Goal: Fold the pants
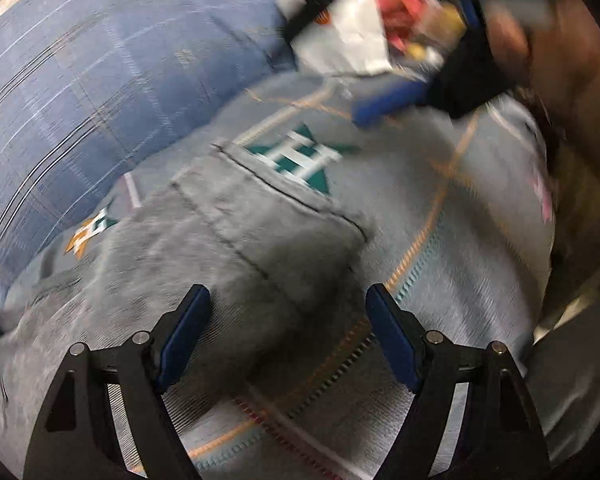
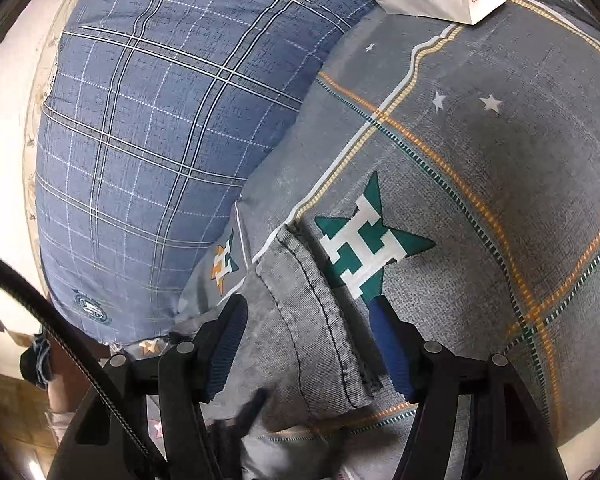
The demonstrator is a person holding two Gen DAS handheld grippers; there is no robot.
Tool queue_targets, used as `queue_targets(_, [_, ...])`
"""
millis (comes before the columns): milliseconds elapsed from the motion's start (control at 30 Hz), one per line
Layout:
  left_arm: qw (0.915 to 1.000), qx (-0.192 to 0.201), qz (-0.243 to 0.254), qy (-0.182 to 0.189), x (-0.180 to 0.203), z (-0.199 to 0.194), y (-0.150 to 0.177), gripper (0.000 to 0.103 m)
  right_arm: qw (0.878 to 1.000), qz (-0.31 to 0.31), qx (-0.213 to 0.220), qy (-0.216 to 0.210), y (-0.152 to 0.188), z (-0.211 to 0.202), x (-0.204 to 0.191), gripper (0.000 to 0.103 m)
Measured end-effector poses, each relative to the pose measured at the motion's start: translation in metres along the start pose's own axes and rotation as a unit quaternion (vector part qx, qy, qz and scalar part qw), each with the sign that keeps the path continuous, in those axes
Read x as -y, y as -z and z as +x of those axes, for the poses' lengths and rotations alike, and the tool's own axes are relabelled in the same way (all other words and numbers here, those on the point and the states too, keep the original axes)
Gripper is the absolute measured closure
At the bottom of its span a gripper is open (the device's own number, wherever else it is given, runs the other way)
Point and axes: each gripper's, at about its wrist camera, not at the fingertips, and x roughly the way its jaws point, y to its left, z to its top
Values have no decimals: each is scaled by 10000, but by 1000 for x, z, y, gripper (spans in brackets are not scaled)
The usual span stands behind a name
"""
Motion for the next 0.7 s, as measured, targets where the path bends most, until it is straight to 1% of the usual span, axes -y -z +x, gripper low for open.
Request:
queue_targets(33, [9998, -65, 126, -151, 4, 6, 1, 26, 10000, 14, 9, -23, 0, -1, 1, 37])
queue_targets(67, [9995, -101, 178, -227, 6, 10, 2, 33, 10000, 14, -8, -35, 0, -1, 1, 37])
queue_targets(100, [9998, -49, 134, -152, 4, 9, 2, 37, 9999, 45, -44, -94, 0, 0, 4, 37])
queue_targets(133, [10000, -21, 20, -72, 0, 9, 1, 49, 9998, 87, -83, -149, 0, 1, 6, 37])
queue_targets(200, [9999, -112, -129, 3, -6, 10, -3, 58, 9994, 203, -126, -245, -1, 2, 12, 37])
queue_targets(233, [9998, -123, -134, -5, -7, 11, -4, 72, 9992, 242, -152, -272, -1, 4, 14, 37])
queue_targets(267, [9997, -161, -80, -142, -8, 12, -5, 87, 9990, 274, -180, -308, -2, 6, 15, 37])
queue_targets(300, [9995, -192, -62, -244, -8, 13, -5, 91, 9987, 307, -214, -356, -1, 7, 16, 37])
queue_targets(333, [9994, -239, -175, -151, -14, 12, -7, 91, 9982, 347, -276, -415, -1, 10, 18, 37])
queue_targets(400, [9976, -150, -659, 136, -30, 5, -8, 92, 9975, 374, -391, -457, -1, 16, 18, 37])
queue_targets(433, [9951, -71, -943, 270, -39, -1, -8, 92, 9965, 420, -504, -512, 0, 22, 20, 37])
queue_targets(467, [9935, -44, -1087, 343, -43, -4, -9, 92, 9955, 473, -589, -577, 0, 26, 21, 37])
queue_targets(533, [9914, -43, -1237, 417, -48, -6, -9, 92, 9927, 560, -823, -682, 2, 40, 22, 37])
queue_targets(600, [9910, -58, -1260, 447, -47, -7, -9, 92, 9895, 699, -991, -781, 4, 52, 24, 37])
queue_targets(667, [9897, -36, -1328, 529, -46, -8, -7, 92, 9845, 830, -1156, -1024, 9, 66, 22, 38])
queue_targets(700, [9888, -33, -1376, 571, -46, -7, -7, 92, 9833, 836, -1212, -1069, 10, 71, 20, 45])
